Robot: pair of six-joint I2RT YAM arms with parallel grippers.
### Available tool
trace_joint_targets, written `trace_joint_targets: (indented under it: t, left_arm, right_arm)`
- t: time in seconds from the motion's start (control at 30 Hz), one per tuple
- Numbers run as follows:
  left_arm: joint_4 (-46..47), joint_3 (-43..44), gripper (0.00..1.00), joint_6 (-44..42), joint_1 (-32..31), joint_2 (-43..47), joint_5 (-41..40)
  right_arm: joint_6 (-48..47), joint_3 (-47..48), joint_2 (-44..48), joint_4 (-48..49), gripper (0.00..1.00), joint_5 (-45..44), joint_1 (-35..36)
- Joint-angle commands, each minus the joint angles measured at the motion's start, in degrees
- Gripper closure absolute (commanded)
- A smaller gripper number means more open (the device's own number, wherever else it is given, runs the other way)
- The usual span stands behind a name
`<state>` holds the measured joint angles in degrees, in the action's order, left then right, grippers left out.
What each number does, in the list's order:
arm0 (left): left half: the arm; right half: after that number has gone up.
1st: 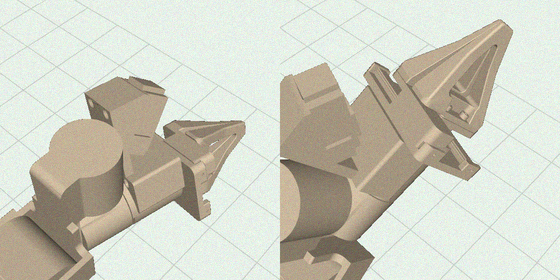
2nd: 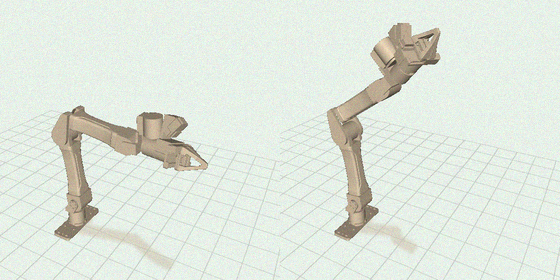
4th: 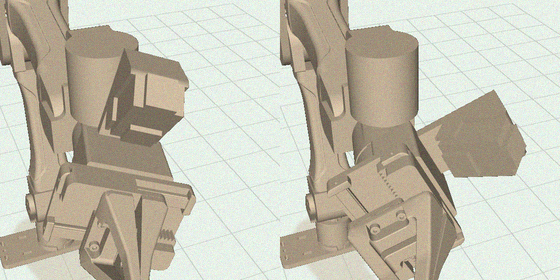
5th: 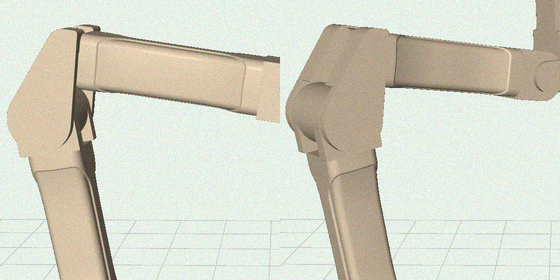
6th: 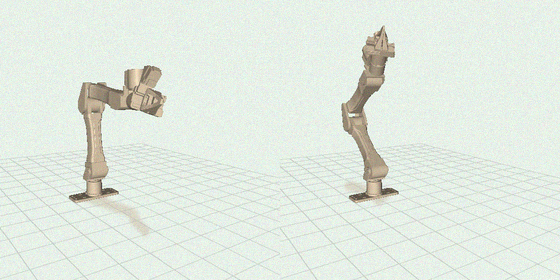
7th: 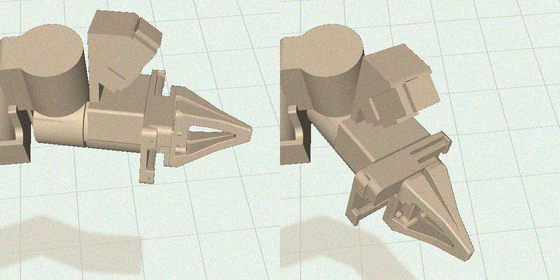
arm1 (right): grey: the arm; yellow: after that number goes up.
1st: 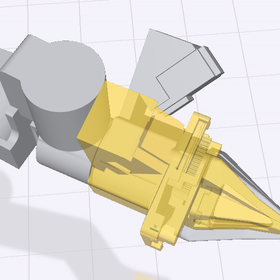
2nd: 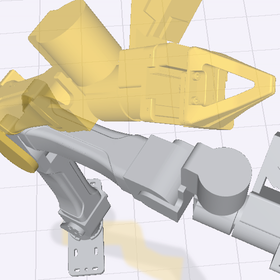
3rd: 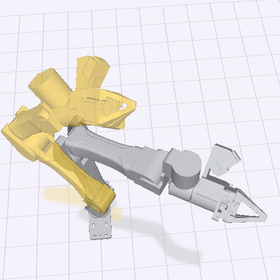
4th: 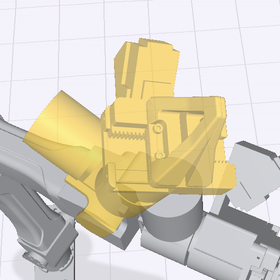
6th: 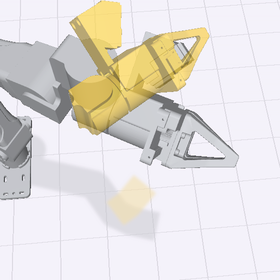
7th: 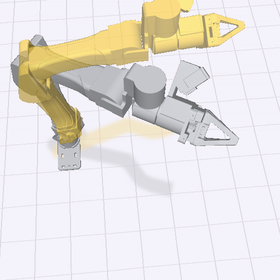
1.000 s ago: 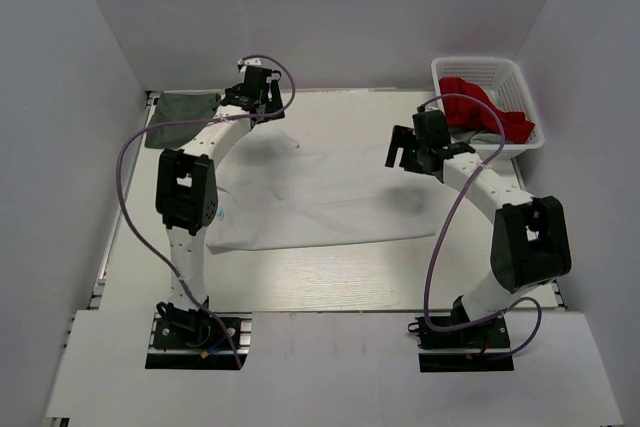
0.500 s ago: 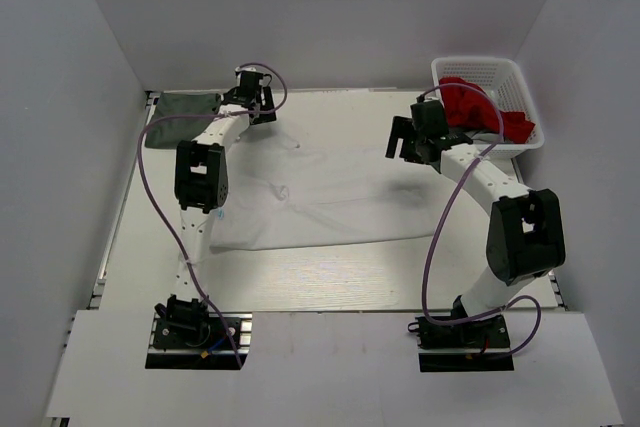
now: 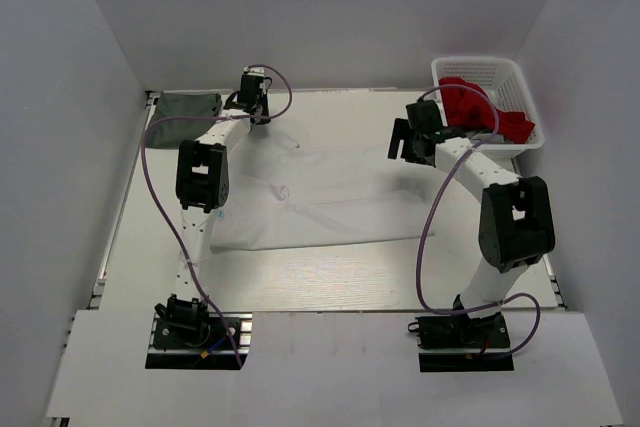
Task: Fold and stack the t-shirts
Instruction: Grap the side of the flattened tshirt furthest away from the robot with both arms
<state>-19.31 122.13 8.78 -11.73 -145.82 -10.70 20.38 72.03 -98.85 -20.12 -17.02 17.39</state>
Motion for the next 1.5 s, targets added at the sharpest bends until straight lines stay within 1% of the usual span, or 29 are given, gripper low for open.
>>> trace_joint_targets:
  t: [0.0, 0.03, 0.07, 0.1, 0.13, 0.17, 0.3, 0.43, 0.53, 0.63, 0.77, 0.9, 1.03, 1.07, 1.17, 1.27, 1.3, 1.37, 1.4, 1.47]
  left_arm:
    - [-2.76, -3.38, 0.65, -3.5, -0.23, 2.2, 4.8]
    - [-2.75, -3.91, 0.72, -3.5, -0.23, 2.21, 4.81]
    - [-2.75, -3.91, 0.85, -4.11, -0.23, 2.21, 4.81]
    - [-2.75, -3.91, 0.94, -4.12, -0.23, 2.21, 4.81]
    - [-2.75, -3.91, 1.0, -4.12, -0.23, 2.21, 4.81]
    - [-2.75, -3.91, 1.0, -4.73, -0.23, 2.73, 4.81]
    - [-1.88, -6.28, 1.0, -4.73, -0.23, 4.75, 5.86]
    - [1.37, -11.46, 1.0, -4.73, -0.23, 9.05, 5.86]
    - [3.75, -15.59, 1.0, -4.21, -0.23, 12.57, 5.86]
    - [5.6, -17.79, 1.0, -4.21, -0.23, 15.12, 5.86]
    - [6.3, -18.41, 1.0, -4.21, -0.23, 16.53, 6.48]
    - [7.36, -19.73, 1.0, -4.21, -0.23, 17.67, 7.27]
    - [7.88, -20.96, 1.0, -3.6, -0.23, 18.73, 6.13]
    - [7.88, -21.49, 1.0, -3.59, -0.23, 18.73, 6.13]
    - [8.94, -22.19, 1.0, -3.59, -0.23, 19.26, 6.13]
    - [9.55, -22.72, 1.0, -3.59, -0.23, 19.87, 6.13]
    - [9.55, -23.24, 1.0, -3.59, -0.23, 20.39, 6.13]
    - [10.6, -23.94, 1.0, -3.59, -0.23, 20.92, 6.13]
    - [10.61, -24.82, 1.0, -3.07, -0.23, 20.93, 5.61]
    - [11.22, -25.36, 1.0, -3.06, -0.23, 22.41, 5.6]
  right_arm:
    - [0.27, 6.69, -3.26, -0.87, 0.1, -0.93, -1.12]
    - [0.45, 8.03, -4.93, -2.45, 0.1, -0.83, -0.87]
    - [0.62, 11.52, -5.82, -3.43, 0.1, -0.39, -0.95]
    - [0.89, 12.6, -7.4, -4.13, 0.1, -0.3, -1.21]
    - [2.19, 13.48, -8.54, -4.57, 0.1, -0.39, -1.39]
    - [2.55, 15.4, -9.16, -4.4, 0.1, -0.39, -1.65]
    - [4.49, 17.44, -13.2, -2.66, 0.1, 0.32, -2.71]
    - [6.51, 20.51, -16.54, -1.77, 0.1, 1.45, -4.29]
    - [6.51, 22.45, -19.26, -0.72, 0.1, 2.07, -4.64]
    - [6.07, 23.33, -21.12, 1.39, 0.1, 1.55, -4.82]
    - [5.81, 25.08, -23.4, 2.1, 0.1, 0.76, -5.61]
    - [4.85, 25.44, -25.77, 4.91, 0.1, 3.13, -5.96]
    - [5.55, 25.79, -27.36, 4.74, 0.1, 3.57, -6.31]
    - [5.63, 25.71, -27.71, 5.26, 0.14, 4.09, -6.4]
    - [5.55, 25.27, -28.15, 5.53, 0.2, 4.8, -6.4]
    - [5.19, 24.74, -28.07, 5.97, 0.42, 6.03, -6.58]
    - [5.11, 24.56, -27.89, 6.14, 0.54, 6.12, -6.49]
    - [4.84, 24.21, -27.28, 6.67, 0.62, 6.12, -6.49]
    - [4.84, 23.95, -27.28, 6.76, 0.73, 5.77, -6.66]
    - [4.4, 23.77, -26.75, 7.2, 0.84, 5.33, -6.58]
